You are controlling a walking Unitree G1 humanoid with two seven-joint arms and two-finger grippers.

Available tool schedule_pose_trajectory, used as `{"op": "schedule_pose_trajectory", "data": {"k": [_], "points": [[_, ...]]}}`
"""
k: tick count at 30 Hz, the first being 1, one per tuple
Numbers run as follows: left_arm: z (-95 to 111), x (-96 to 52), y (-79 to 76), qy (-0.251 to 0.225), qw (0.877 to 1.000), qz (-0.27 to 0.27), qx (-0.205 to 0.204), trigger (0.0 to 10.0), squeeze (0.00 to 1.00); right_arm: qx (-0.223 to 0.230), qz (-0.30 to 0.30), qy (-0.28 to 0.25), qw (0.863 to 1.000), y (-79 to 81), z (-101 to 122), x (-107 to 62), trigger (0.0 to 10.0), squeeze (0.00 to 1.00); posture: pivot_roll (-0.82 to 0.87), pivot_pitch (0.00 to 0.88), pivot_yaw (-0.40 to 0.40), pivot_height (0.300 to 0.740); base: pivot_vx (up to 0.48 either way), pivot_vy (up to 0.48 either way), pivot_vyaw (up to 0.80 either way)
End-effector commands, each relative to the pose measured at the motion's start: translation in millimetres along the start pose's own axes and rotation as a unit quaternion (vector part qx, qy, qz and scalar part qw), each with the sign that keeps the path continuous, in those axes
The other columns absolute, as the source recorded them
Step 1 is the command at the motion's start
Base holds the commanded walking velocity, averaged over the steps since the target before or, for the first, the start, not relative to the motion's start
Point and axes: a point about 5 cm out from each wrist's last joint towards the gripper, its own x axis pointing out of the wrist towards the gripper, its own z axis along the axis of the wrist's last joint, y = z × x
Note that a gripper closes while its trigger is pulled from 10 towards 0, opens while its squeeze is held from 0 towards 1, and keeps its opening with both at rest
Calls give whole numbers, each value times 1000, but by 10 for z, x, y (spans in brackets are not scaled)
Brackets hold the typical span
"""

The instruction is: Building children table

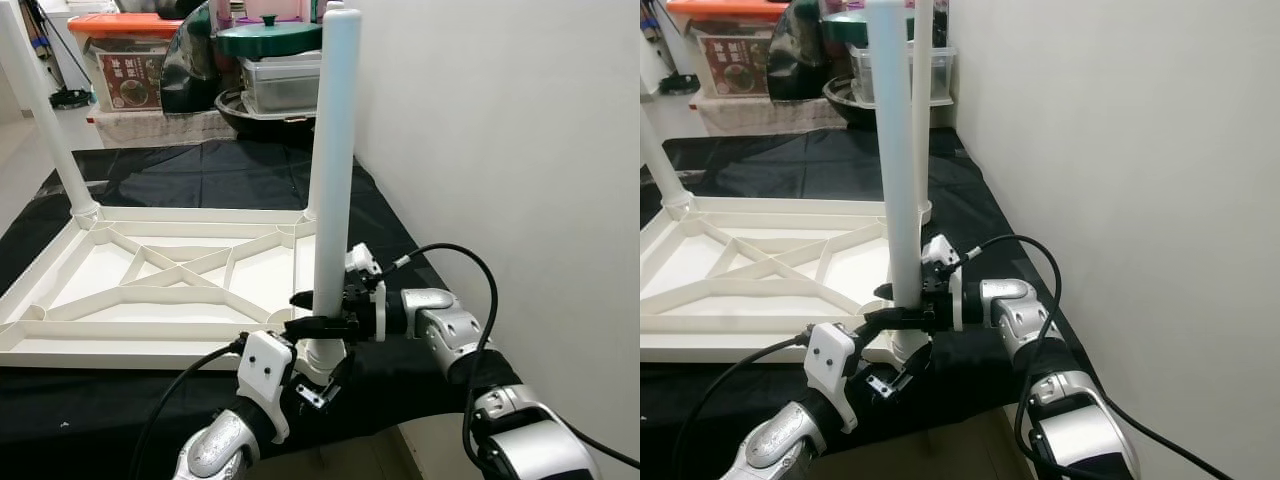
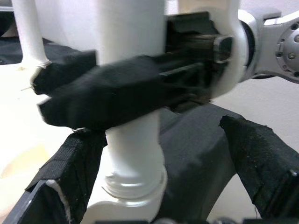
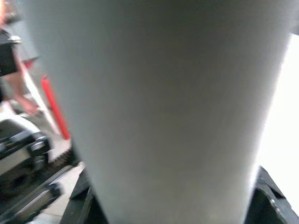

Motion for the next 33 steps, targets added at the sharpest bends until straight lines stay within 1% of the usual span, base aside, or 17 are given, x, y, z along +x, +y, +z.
{"op": "schedule_pose_trajectory", "data": {"k": [1,6,7,9,10,11,12,20,22,23,26,27,28,30,31,32,33], "points": [[-31,11,4,5,1000,0,-1,10000,0,2,-113,-24,993,-129,40,57,0,0,69,0,-64,740,0,0,0],[-31,11,9,6,1000,0,-1,10000,0,6,-242,-55,969,-270,99,16,0,0,65,0,-60,740,0,0,0],[-33,10,14,6,1000,0,-1,10000,0,17,-366,-72,928,-392,116,-88,0,0,63,0,-58,740,0,0,0],[-33,10,14,6,1000,0,-1,10000,0,17,-366,-72,928,-392,116,-88,0,0,63,0,-58,740,0,0,0],[-35,11,20,7,1000,-1,0,10000,0,46,-511,-93,853,-480,81,-266,0,0,56,0,-52,740,0,0,0],[-35,11,20,7,1000,-1,0,10000,0,46,-511,-93,853,-480,81,-266,0,0,56,0,-52,740,0,0,0],[-38,13,27,8,1000,-2,0,10000,0,102,-671,-111,726,-428,-65,-430,0,0,55,0,-52,740,0,0,0],[-36,19,28,8,1000,-1,1,10000,0,178,-739,-131,636,-260,-228,-275,0,0,61,0,-57,740,0,0,0],[-36,19,28,8,1000,-1,1,10000,0,178,-739,-131,636,-260,-228,-275,0,0,61,0,-57,740,0,0,0],[-35,19,28,8,1000,0,1,10000,0,194,-735,-136,636,-231,-251,-173,10000,0,63,0,-58,740,0,0,0],[-34,21,27,7,1000,1,1,10000,0,199,-724,-135,646,-227,-245,-74,10000,0,65,0,-58,740,0,0,0],[-33,21,26,7,1000,2,1,10000,0,190,-706,-136,669,-233,-216,-6,10000,341,60,0,-56,740,0,0,0],[-33,22,24,7,1000,1,0,10000,0,180,-688,-145,688,-231,-160,44,10000,1000,55,1,-55,740,0,0,0],[-32,23,24,7,1000,0,-1,10000,0,162,-673,-154,705,-234,-104,57,10000,1000,54,1,-56,740,0,0,0],[-33,24,25,7,1000,0,-1,10000,0,151,-648,-169,727,-232,-53,55,10000,463,54,1,-56,740,0,0,0],[-33,24,25,7,1000,0,-1,10000,0,151,-648,-169,727,-232,-53,55,10000,463,54,1,-56,740,0,0,0],[-34,25,27,8,1000,-1,-2,10000,0,128,-622,-178,752,-236,-17,23,10000,0,51,2,-54,740,0,0,0]]}}
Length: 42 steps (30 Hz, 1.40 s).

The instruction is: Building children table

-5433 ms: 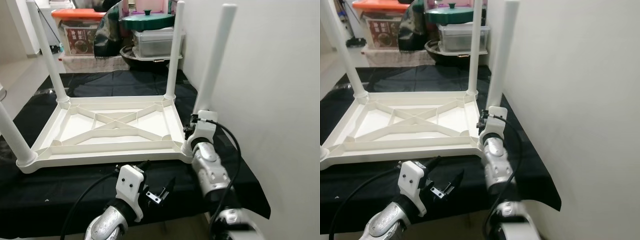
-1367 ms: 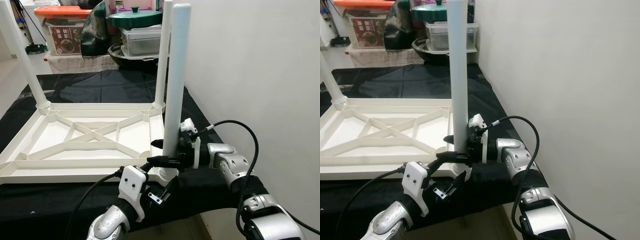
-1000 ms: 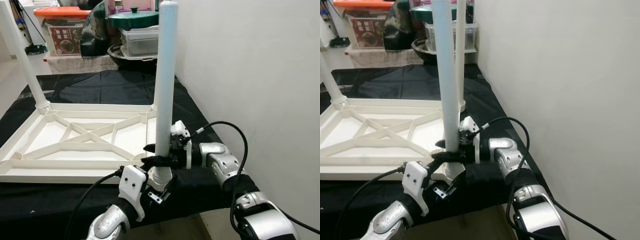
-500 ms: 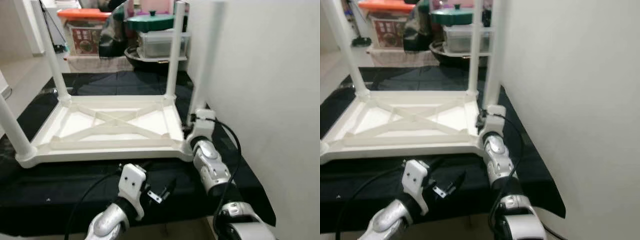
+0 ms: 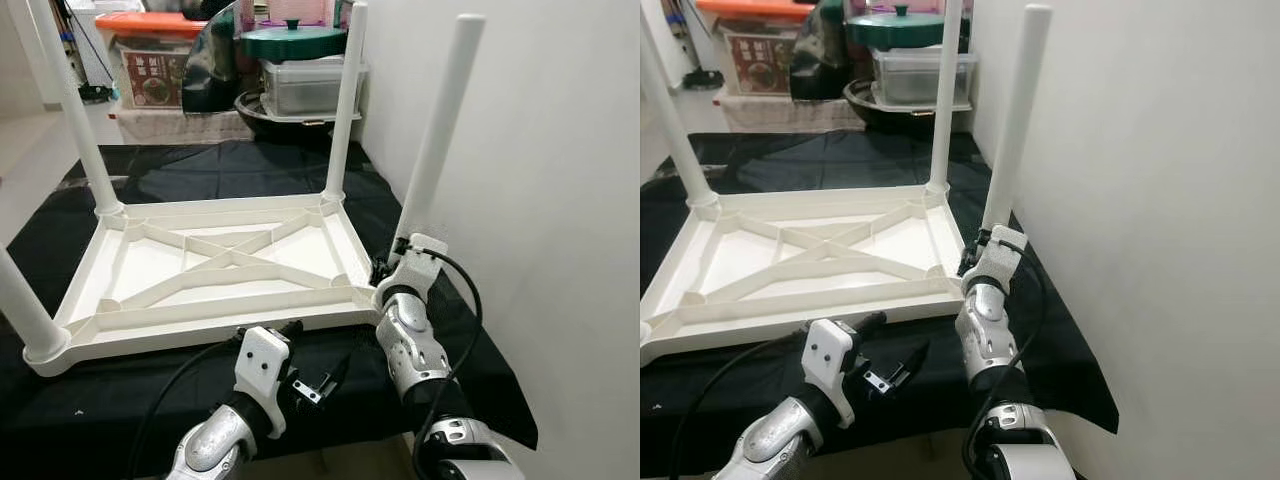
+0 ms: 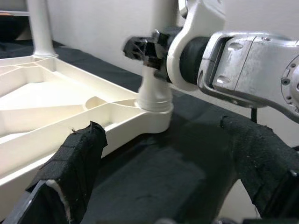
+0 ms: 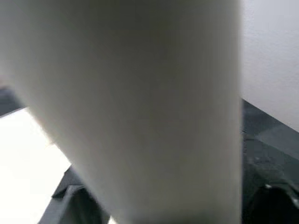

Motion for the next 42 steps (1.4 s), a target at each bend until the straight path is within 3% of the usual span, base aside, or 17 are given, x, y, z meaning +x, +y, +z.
{"op": "schedule_pose_trajectory", "data": {"k": [1,4,9,11,14,16,18,19,21,27,28,29,38,39,40,41,42], "points": [[-40,2,-8,8,1000,-1,-4,10000,0,14,60,-11,998,225,21,-37,10000,0,51,2,-54,740,0,0,0],[-44,7,-5,8,1000,-2,-4,10000,0,-18,195,-7,981,128,19,-48,10000,0,52,0,-53,740,0,0,0],[-44,9,-5,8,1000,-3,-4,10000,0,4,246,13,969,46,22,-45,10000,0,52,0,-53,740,0,0,0],[-47,12,-2,8,1000,-2,-4,10000,0,3,402,54,914,6,118,-109,10000,0,50,0,-49,740,0,0,0],[-47,12,-2,8,1000,-2,-4,10000,0,3,402,54,914,6,118,-109,10000,0,50,0,-49,740,0,0,0],[-50,15,-1,8,1000,-2,-5,10000,0,-12,540,102,835,44,192,-237,10000,0,52,0,-55,740,0,0,0],[-50,15,-1,8,1000,-2,-5,10000,0,-12,540,102,835,44,192,-237,10000,0,52,0,-55,740,0,0,0],[-51,15,0,8,1000,-2,-5,10000,0,-24,594,121,795,77,202,-311,10000,0,55,0,-54,740,0,0,0],[-52,15,-1,8,1000,-2,-6,10000,0,-38,638,140,756,119,187,-371,10000,0,59,0,-57,740,0,0,0],[-59,8,-9,9,1000,-4,-8,10000,0,-113,701,187,679,196,42,-432,10000,0,65,0,-61,740,0,0,0],[-62,4,-13,9,1000,-5,-8,10000,0,-141,703,197,668,204,-16,-431,7451,0,67,0,-59,740,0,0,0],[-63,2,-16,9,1000,-5,-9,10000,0,-156,706,206,660,204,-42,-435,0,0,67,0,-59,740,0,0,0],[-66,-4,-22,10,1000,-6,-9,10000,0,-169,679,189,689,236,-44,-375,0,0,64,0,-58,740,0,0,0],[-67,-6,-24,11,1000,-7,-9,10000,0,-169,666,179,704,249,-32,-348,0,0,62,0,-58,740,0,0,0],[-70,-9,-28,11,1000,-8,-10,10000,0,-157,610,148,763,257,16,-244,0,0,46,0,-55,740,0,0,0],[-70,-9,-28,11,1000,-8,-10,10000,0,-157,610,148,763,257,16,-244,0,0,46,0,-55,740,0,0,0],[-74,-10,-31,12,1000,-10,-10,10000,0,-135,517,116,837,221,65,-109,0,0,34,0,-48,740,0,0,0]]}}
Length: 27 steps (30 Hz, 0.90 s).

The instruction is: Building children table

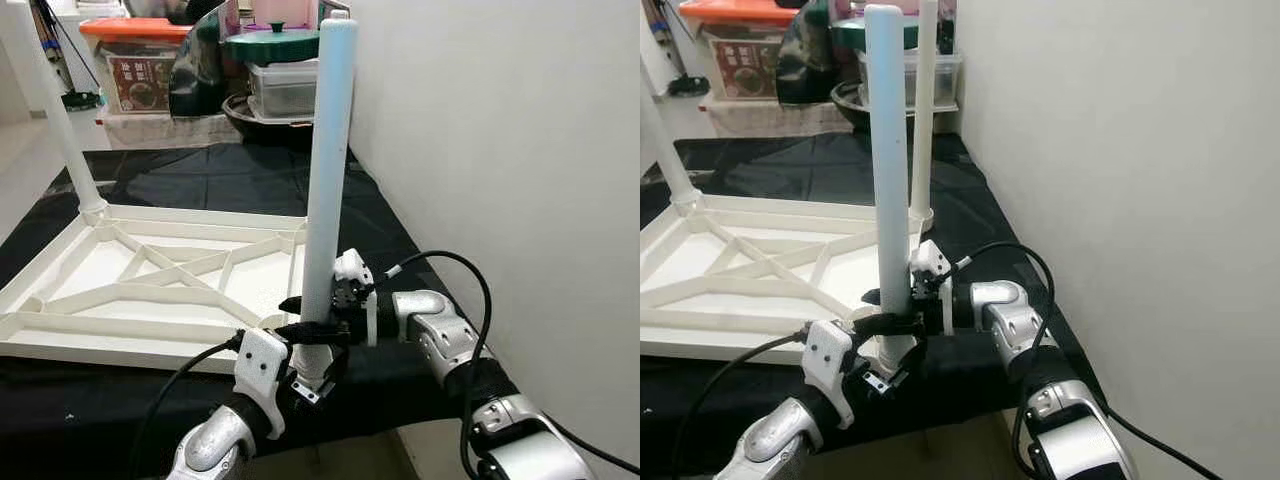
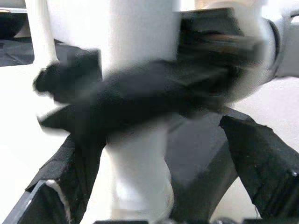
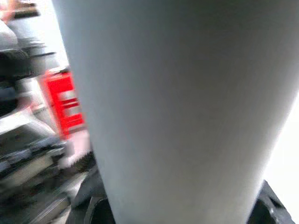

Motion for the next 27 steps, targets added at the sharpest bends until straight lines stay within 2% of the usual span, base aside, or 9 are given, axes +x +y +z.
{"op": "schedule_pose_trajectory", "data": {"k": [1,5,7,17,21,22,23,24,27], "points": [[-34,3,-63,5,1000,-16,-7,10000,0,46,-242,-47,968,-301,60,-87,0,0,30,0,-46,740,0,0,0],[-39,2,-61,6,1000,-18,-7,10000,0,88,-391,-68,913,-426,-5,-195,0,0,26,0,-39,740,0,0,0],[-43,1,-53,7,1000,-18,-6,10000,0,122,-540,-76,829,-459,-132,-334,0,0,23,0,-36,740,0,0,0],[-36,5,-37,6,1000,-12,-2,10000,0,191,-688,-94,693,-274,-303,-325,0,0,35,0,-42,740,0,0,0],[-32,7,-33,5,1000,-9,-1,10000,0,221,-674,-99,697,-234,-307,-146,2000,0,35,0,-39,740,0,0,0],[-30,10,-33,5,1000,-8,-1,10000,0,217,-657,-98,715,-233,-282,-71,10000,0,38,0,-45,740,0,0,0],[-30,10,-33,5,1000,-8,-1,10000,0,217,-657,-98,715,-233,-282,-71,10000,0,38,0,-45,740,0,0,0],[-27,13,-32,4,1000,-8,-1,10000,0,212,-623,-111,745,-234,-239,-1,10000,1000,39,0,-47,740,0,0,0],[-26,14,-29,4,1000,-7,-1,10000,0,193,-598,-126,767,-246,-189,16,10000,1000,37,0,-42,740,0,0,0]]}}
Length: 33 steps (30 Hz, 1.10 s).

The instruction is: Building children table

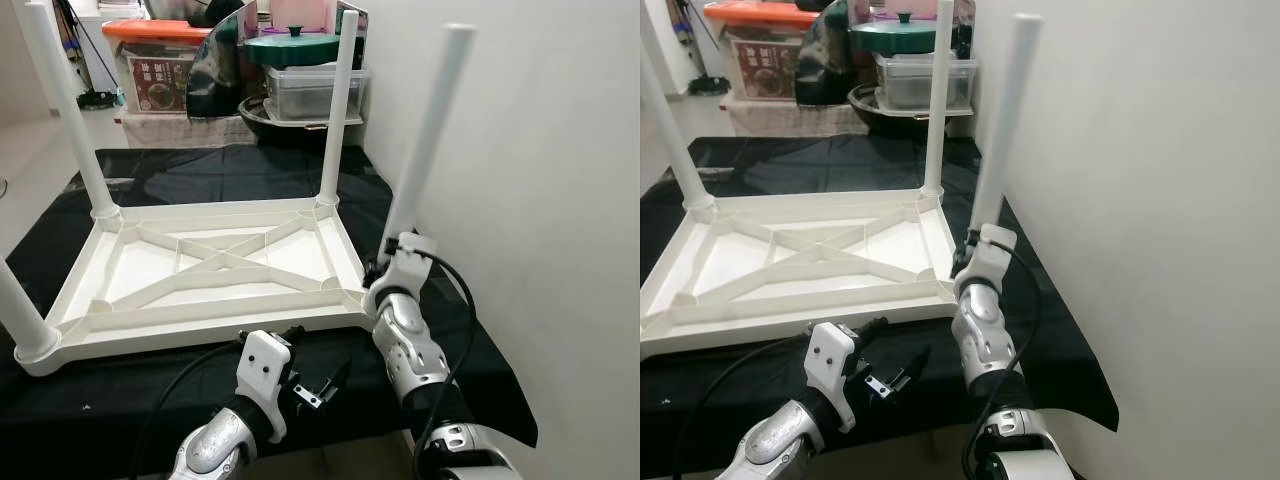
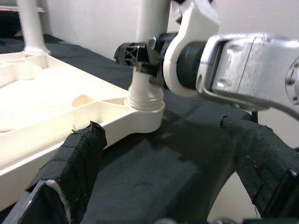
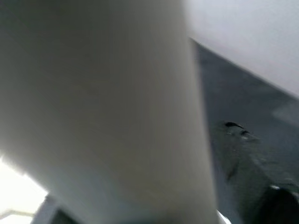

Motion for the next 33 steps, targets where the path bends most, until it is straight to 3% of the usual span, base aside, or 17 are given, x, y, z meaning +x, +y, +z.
{"op": "schedule_pose_trajectory", "data": {"k": [1,2,3,4,5,6,9,10,11,13,15,17,21,23,27,28,33], "points": [[-16,10,1,2,1000,2,-1,10000,0,12,75,-18,997,184,43,1,10000,1000,40,0,-41,740,0,0,0],[-16,10,1,2,1000,2,-1,10000,0,12,75,-18,997,184,43,1,10000,1000,40,0,-41,740,0,0,0],[-16,10,5,2,1000,2,-1,10000,0,14,130,-21,991,214,78,6,10000,31,49,0,-41,740,0,0,0],[-15,11,8,2,1000,2,-1,10000,0,-3,199,-22,980,211,128,13,10000,0,50,0,-42,740,0,0,0],[-15,11,8,2,1000,2,-1,10000,0,-3,199,-22,980,211,128,13,10000,0,50,0,-42,740,0,0,0],[-12,15,11,1,1000,3,-1,10000,0,-48,319,3,946,174,160,-5,10000,0,49,0,-46,740,0,0,0],[-11,18,12,1,1000,3,-1,10000,0,-82,377,31,922,124,151,-40,10000,0,49,0,-46,740,0,0,0],[-14,19,10,1,1000,3,-1,10000,0,-92,436,56,893,82,173,-82,10000,0,48,0,-48,740,0,0,0],[-14,19,10,1,1000,3,-1,10000,0,-92,436,56,893,82,173,-82,10000,0,48,0,-48,740,0,0,0],[-15,21,8,1,1000,2,-1,10000,0,-102,524,88,841,32,222,-166,10000,0,50,0,-50,740,0,0,0],[-15,21,8,1,1000,2,-1,10000,0,-102,524,88,841,32,222,-166,10000,0,50,0,-50,740,0,0,0],[-11,22,8,0,1000,3,-2,10000,0,-116,602,118,781,23,261,-252,10000,0,58,0,-54,740,0,0,0],[-12,21,8,0,1000,3,-2,10000,0,-121,628,130,758,45,279,-273,10000,0,59,0,-55,740,0,0,0],[-11,17,8,0,1000,5,-2,10000,0,-152,657,143,725,127,269,-263,10000,0,66,0,-57,740,0,0,0],[-10,16,8,-1,1000,5,-2,10000,0,-165,670,153,707,168,249,-266,10000,0,68,0,-59,740,0,0,0],[-11,14,6,0,1000,6,-2,10000,0,-196,665,157,703,241,182,-245,0,0,70,0,-60,740,0,0,0],[-12,16,6,0,1000,7,-3,10000,0,-203,628,131,740,242,143,-207,0,0,69,0,-61,740,0,0,0]]}}
